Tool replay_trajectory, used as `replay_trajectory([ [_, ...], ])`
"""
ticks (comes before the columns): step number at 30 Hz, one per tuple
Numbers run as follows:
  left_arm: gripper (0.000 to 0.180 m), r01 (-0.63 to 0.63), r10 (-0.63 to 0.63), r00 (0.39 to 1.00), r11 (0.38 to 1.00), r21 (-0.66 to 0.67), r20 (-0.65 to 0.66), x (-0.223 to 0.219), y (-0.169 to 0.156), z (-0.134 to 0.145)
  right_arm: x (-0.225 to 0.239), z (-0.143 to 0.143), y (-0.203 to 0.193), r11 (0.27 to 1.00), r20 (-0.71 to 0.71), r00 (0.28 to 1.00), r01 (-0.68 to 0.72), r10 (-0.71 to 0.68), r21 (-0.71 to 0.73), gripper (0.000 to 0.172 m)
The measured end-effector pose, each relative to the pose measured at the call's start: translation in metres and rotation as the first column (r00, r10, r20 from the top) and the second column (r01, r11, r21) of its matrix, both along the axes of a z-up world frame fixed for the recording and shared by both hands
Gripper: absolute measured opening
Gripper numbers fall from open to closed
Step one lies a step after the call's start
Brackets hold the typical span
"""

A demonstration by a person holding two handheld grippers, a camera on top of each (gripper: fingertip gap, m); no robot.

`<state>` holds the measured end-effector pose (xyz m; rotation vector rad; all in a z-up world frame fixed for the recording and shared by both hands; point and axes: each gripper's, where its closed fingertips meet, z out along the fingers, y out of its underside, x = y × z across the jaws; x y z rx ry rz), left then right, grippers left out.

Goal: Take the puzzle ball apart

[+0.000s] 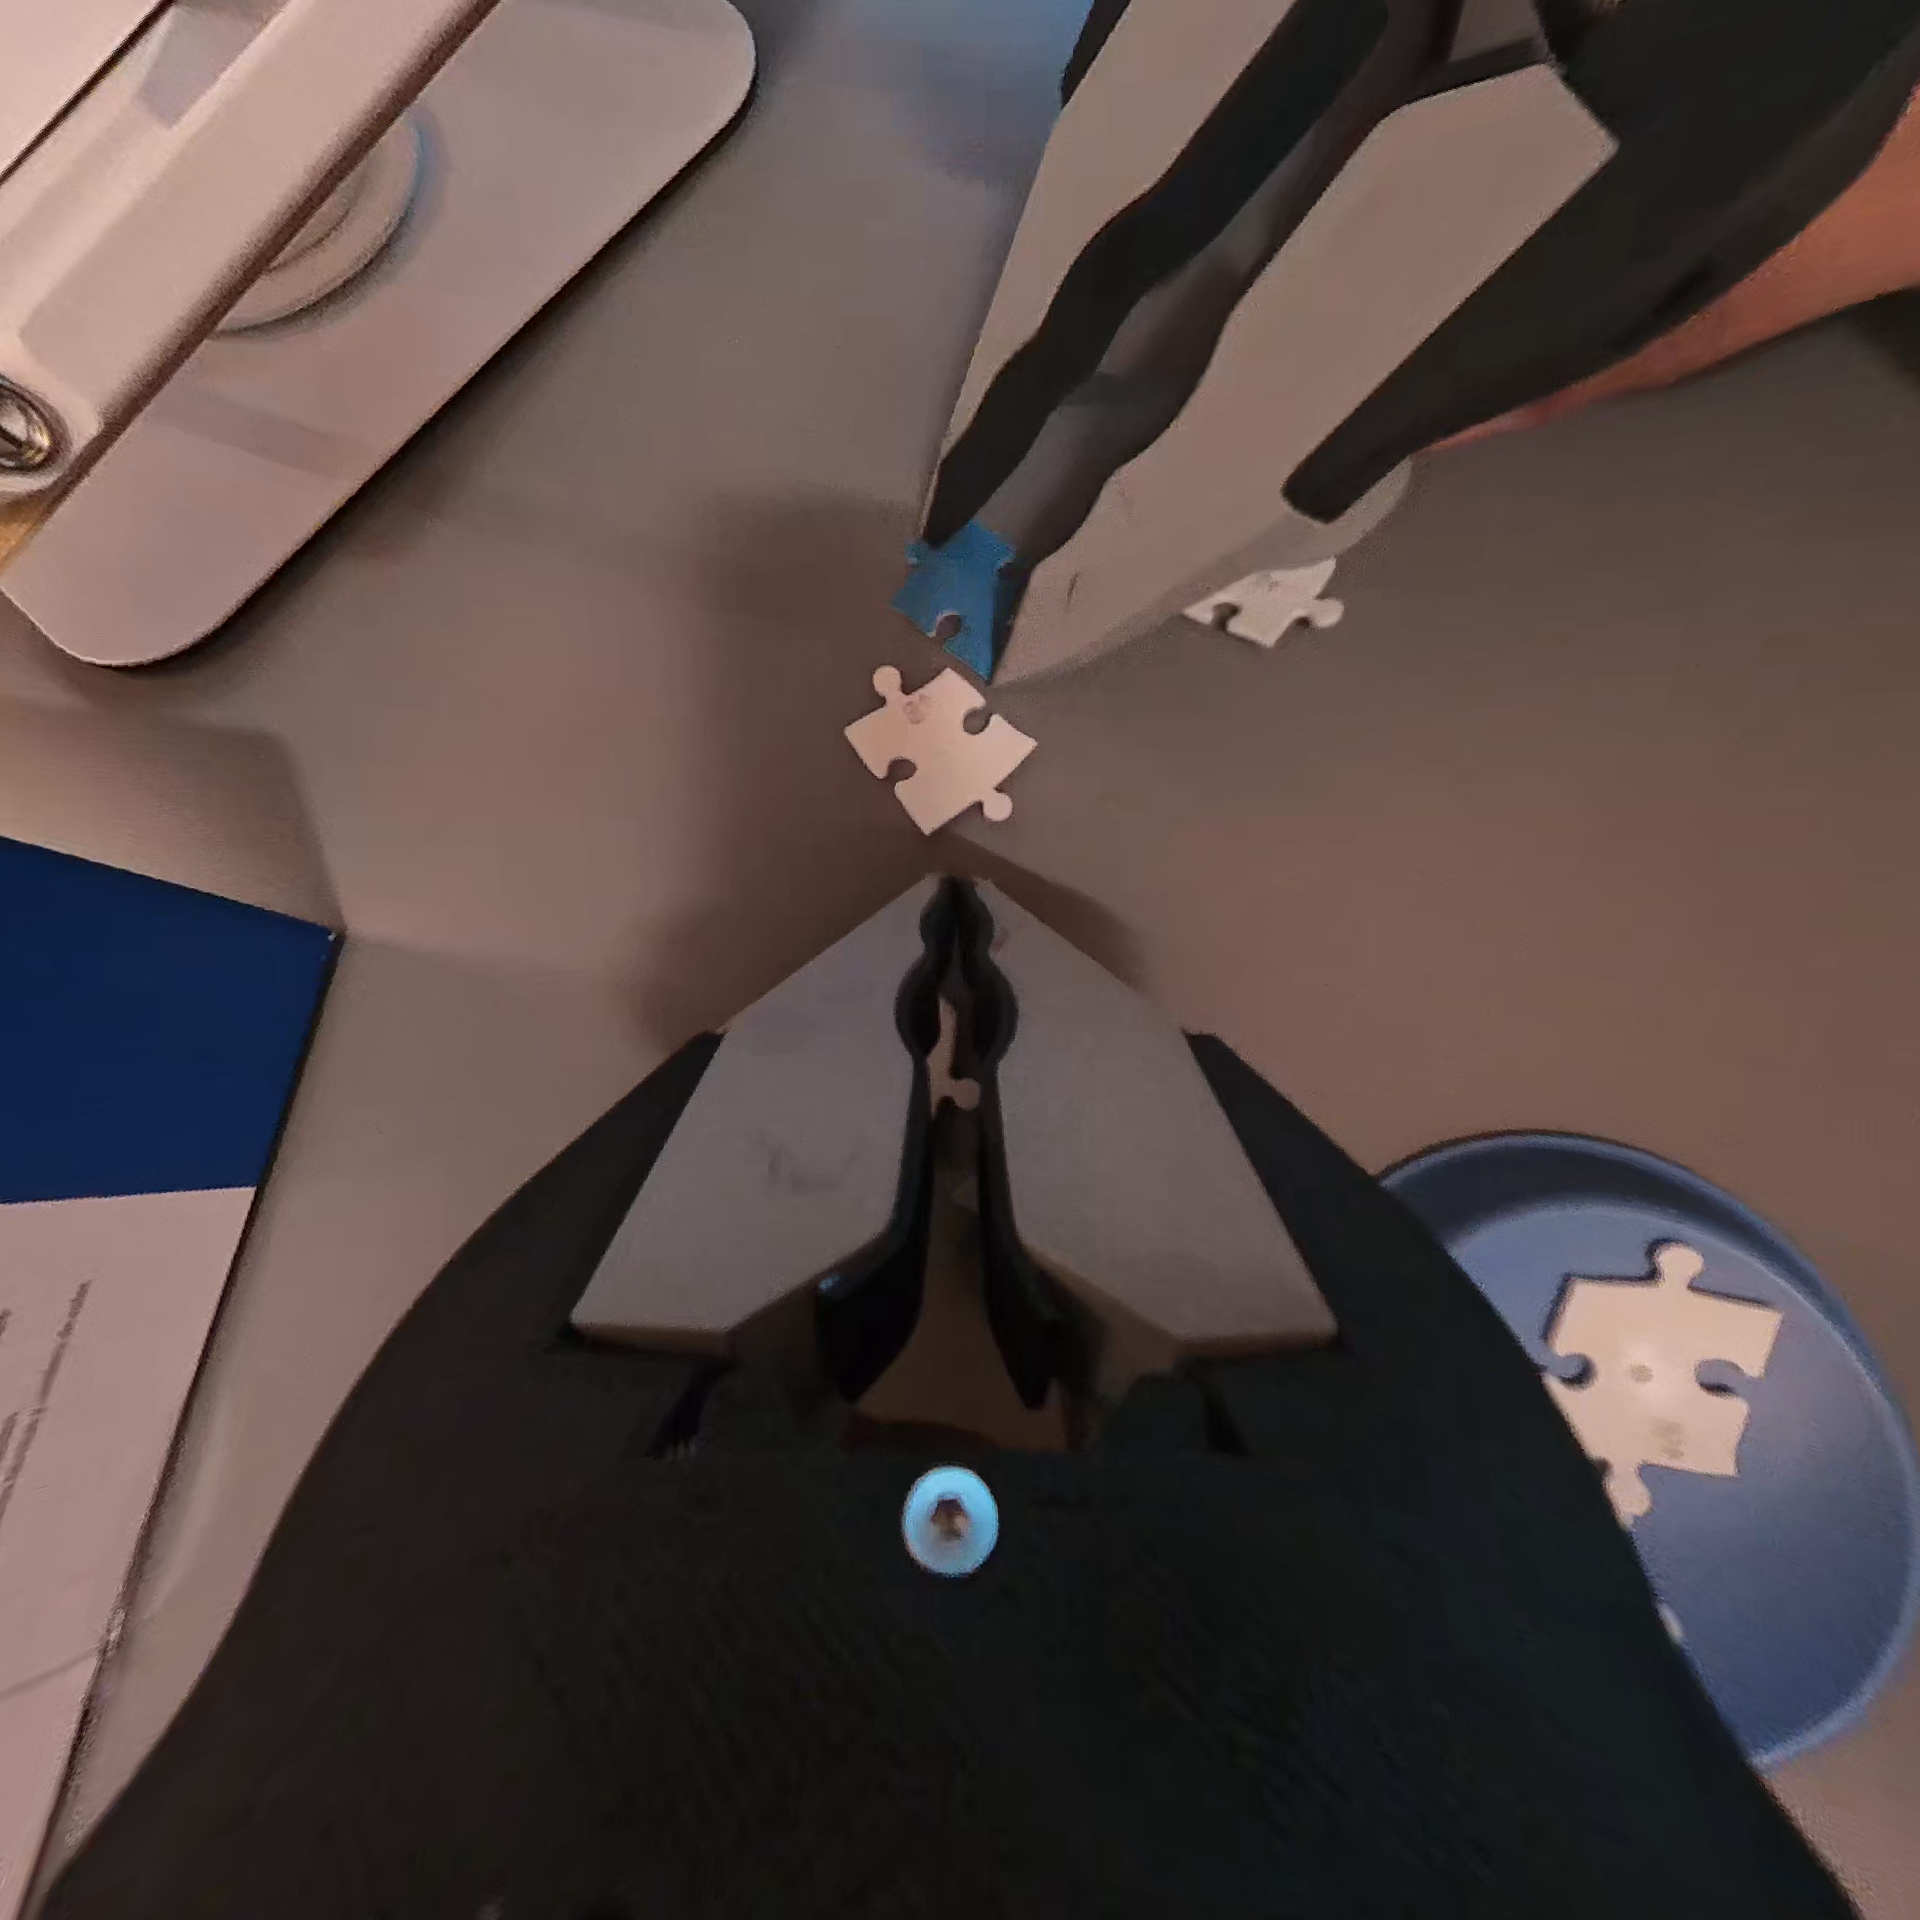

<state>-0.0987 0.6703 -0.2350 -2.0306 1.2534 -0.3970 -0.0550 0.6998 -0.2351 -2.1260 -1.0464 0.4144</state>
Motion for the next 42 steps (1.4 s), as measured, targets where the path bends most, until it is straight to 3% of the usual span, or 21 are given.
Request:
replay_trajectory([
  [3, 0.0, 0.001, 0.002, 0.999, 0.999, 0.052, -0.055, -0.005, -0.001, 0.005, 0.0, 0.0, -0.004, 1.0, 0.002, 1.0, -0.016, 0.016, -0.013, 0.029],
  [8, 0.0, -0.059, 0.056, 0.998, 0.994, 0.09, 0.035, -0.004, 0.003, 0.035, 0.015, 0.017, -0.007, 0.999, 0.054, 0.997, 0.044, -0.045, 0.025, 0.028],
  [11, 0.0, -0.098, 0.095, 0.995, 0.989, 0.108, 0.035, -0.001, 0.01, 0.036, 0.041, 0.077, -0.022, 0.972, 0.091, 0.987, 0.114, -0.135, 0.204, 0.028],
  [13, 0.0, -0.081, 0.079, 0.996, 0.994, 0.072, 0.038, 0.011, 0.01, 0.029, 0.08, 0.129, -0.033, 0.91, 0.107, 0.959, 0.209, -0.262, 0.358, 0.028],
  [15, 0.041, -0.103, 0.103, 0.995, 0.995, 0.008, -0.005, 0.02, 0.016, 0.017, 0.129, 0.163, -0.044, 0.854, 0.117, 0.913, 0.313, -0.391, 0.416, 0.028],
  [18, 0.069, -0.156, 0.148, 0.985, 0.984, -0.09, -0.091, 0.023, 0.021, 0.0, 0.204, 0.179, -0.05, 0.802, 0.137, 0.839, 0.438, -0.527, 0.405, 0.028],
  [21, 0.041, -0.175, 0.17, 0.984, 0.976, -0.126, -0.055, 0.027, 0.024, 0.0, 0.256, 0.16, -0.049, 0.79, 0.17, 0.786, 0.53, -0.594, 0.308, 0.043],
  [23, 0.032, -0.188, 0.186, 0.982, 0.974, -0.128, -0.032, 0.029, 0.027, 0.0, 0.257, 0.155, -0.054, 0.799, 0.143, 0.796, 0.543, -0.587, 0.26, 0.046],
  [25, 0.019, -0.186, 0.185, 0.982, 0.973, -0.138, -0.021, 0.03, 0.025, 0.0, 0.224, 0.167, -0.064, 0.835, 0.048, 0.857, 0.485, -0.513, 0.261, 0.05],
  [28, 0.017, -0.16, 0.157, 0.987, 0.981, -0.11, -0.033, 0.03, 0.023, 0.0, 0.134, 0.17, -0.091, 0.941, -0.084, 0.963, 0.269, -0.257, 0.205, 0.046],
  [30, 0.015, -0.127, 0.124, 0.991, 0.99, -0.066, -0.043, 0.03, 0.019, 0.001, 0.084, 0.146, -0.1, 0.98, -0.079, 0.989, 0.134, -0.123, 0.149, 0.036],
  [31, 0.0, -0.107, 0.104, 0.993, 0.993, -0.042, -0.051, 0.029, 0.016, 0.003, 0.07, 0.129, -0.094, 0.984, -0.058, 0.992, 0.117, -0.11, 0.135, 0.036],
  [37, 0.0, -0.086, 0.089, 0.995, 0.992, 0.093, -0.034, 0.01, 0.004, 0.038, 0.039, 0.026, -0.042, 0.993, 0.088, 0.989, 0.116, -0.116, -0.005, 0.055],
  [39, 0.0, -0.09, 0.092, 0.996, 0.991, 0.101, -0.016, 0.001, -0.002, 0.052, 0.041, 0.007, -0.035, 0.992, 0.145, 0.983, 0.118, -0.111, -0.045, 0.059],
  [42, 0.0, -0.115, 0.114, 0.993, 0.99, 0.084, 0.023, -0.01, -0.006, 0.062, 0.032, -0.001, -0.033, 0.991, 0.076, 0.993, 0.094, -0.087, -0.091, 0.059],
])
